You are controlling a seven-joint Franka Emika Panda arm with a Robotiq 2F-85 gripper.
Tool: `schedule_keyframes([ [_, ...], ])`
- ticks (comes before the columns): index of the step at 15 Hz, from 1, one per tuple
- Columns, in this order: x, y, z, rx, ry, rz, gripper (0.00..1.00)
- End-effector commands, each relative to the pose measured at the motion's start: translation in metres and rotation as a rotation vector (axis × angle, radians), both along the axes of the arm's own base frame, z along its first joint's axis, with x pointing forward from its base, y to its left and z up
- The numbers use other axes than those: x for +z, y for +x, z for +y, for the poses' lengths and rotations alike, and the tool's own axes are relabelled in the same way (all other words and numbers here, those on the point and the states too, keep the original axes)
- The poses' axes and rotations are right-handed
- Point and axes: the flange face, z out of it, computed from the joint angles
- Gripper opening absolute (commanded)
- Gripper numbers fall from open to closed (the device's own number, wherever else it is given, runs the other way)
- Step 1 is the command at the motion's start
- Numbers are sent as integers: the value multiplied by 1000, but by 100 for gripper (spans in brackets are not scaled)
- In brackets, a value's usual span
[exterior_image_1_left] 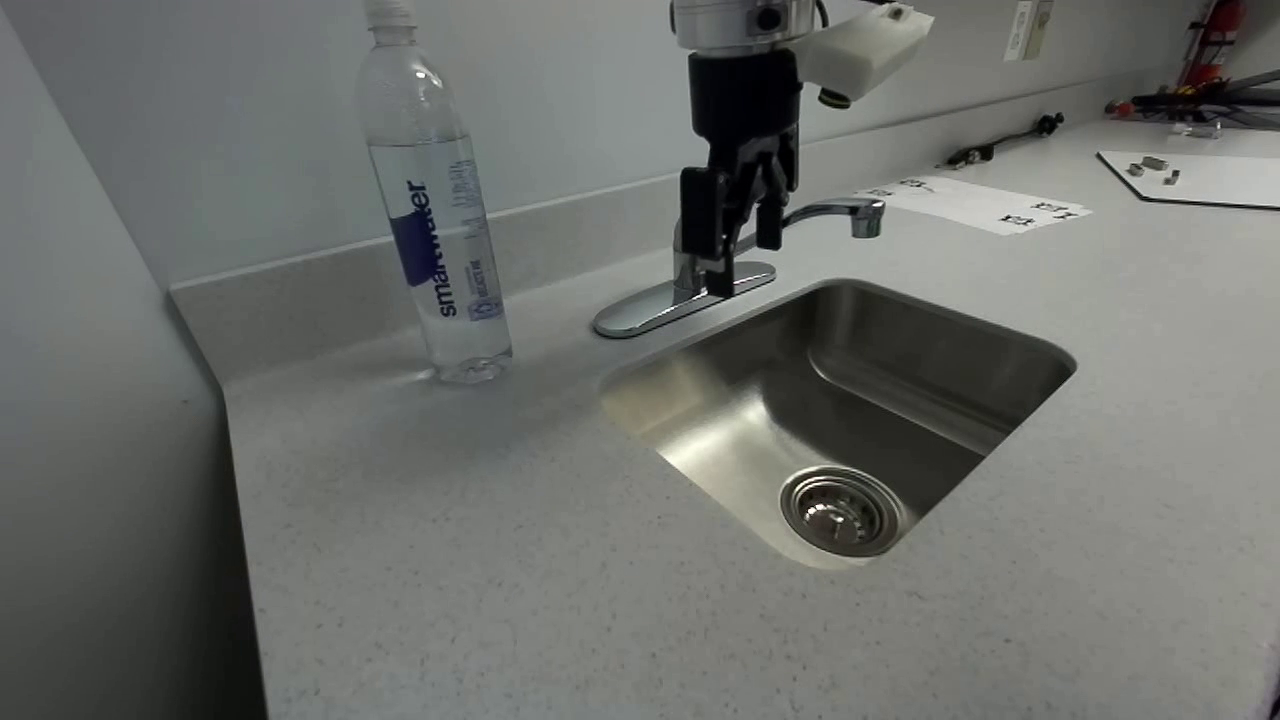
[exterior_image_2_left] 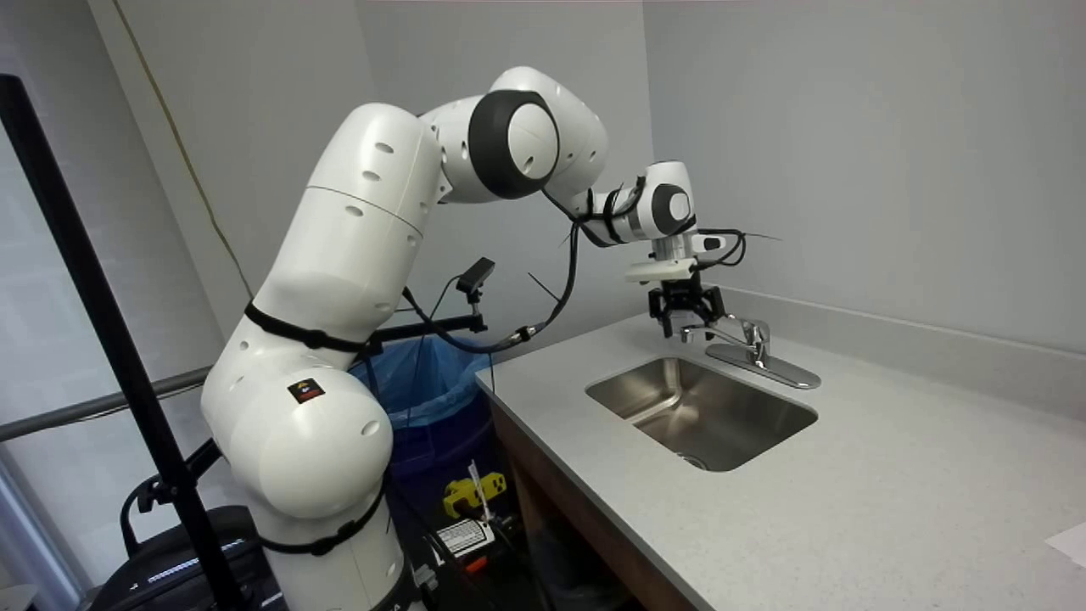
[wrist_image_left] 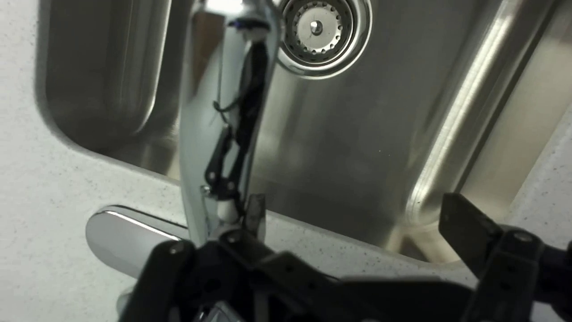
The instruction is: Move the faucet to the right
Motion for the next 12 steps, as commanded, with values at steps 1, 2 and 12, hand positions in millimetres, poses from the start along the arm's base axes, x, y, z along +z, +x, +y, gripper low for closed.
schedule_keyframes([
  [1,-13,15,-20,-61,-55,35,100],
  [2,-14,16,-21,-71,-59,40,100],
  [12,-19,14,-30,-114,-77,85,100],
])
